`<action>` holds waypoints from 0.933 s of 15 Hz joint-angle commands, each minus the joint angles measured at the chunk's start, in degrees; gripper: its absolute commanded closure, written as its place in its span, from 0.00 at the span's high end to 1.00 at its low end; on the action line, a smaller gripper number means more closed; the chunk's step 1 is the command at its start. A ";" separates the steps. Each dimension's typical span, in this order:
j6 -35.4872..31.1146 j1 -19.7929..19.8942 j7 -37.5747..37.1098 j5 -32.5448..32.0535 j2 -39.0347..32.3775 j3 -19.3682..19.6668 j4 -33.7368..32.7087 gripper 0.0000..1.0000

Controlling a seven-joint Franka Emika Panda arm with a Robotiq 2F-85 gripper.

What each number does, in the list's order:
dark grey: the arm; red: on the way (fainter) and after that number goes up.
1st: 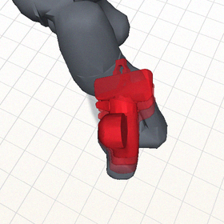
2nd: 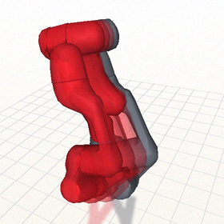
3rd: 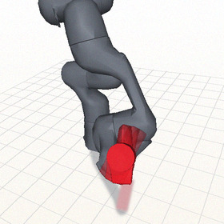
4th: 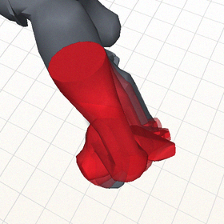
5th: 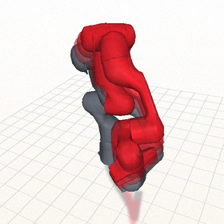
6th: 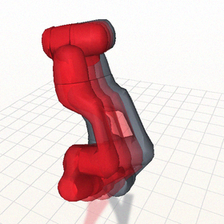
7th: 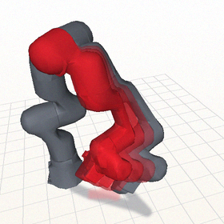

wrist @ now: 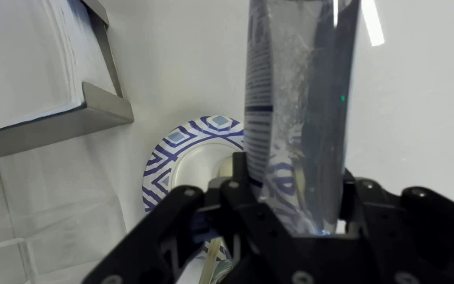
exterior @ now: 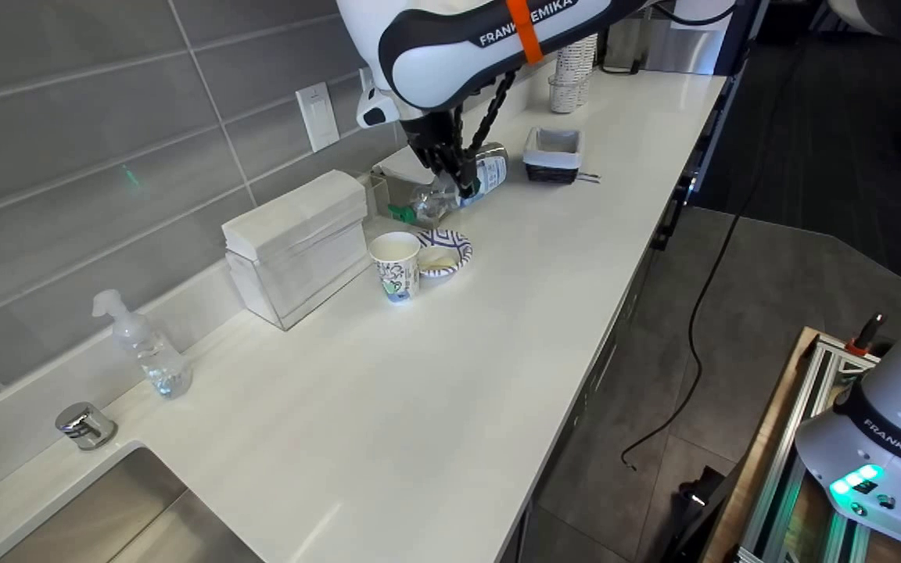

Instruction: Pour some contents from the bottle into the cup

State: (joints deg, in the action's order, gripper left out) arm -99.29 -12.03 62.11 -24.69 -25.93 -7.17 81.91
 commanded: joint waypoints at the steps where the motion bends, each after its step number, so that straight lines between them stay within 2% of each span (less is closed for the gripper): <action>1: 1.23 0.00 -0.22 -0.46 -1.39 -0.27 -2.29 0.23; 8: 5.39 -1.25 -0.41 -1.94 -2.78 -0.17 -5.24 0.23; 14: -3.60 1.95 1.74 4.78 -1.33 -2.06 -1.97 0.23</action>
State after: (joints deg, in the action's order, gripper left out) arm -98.86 -12.24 62.30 -23.39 -27.66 -8.01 78.91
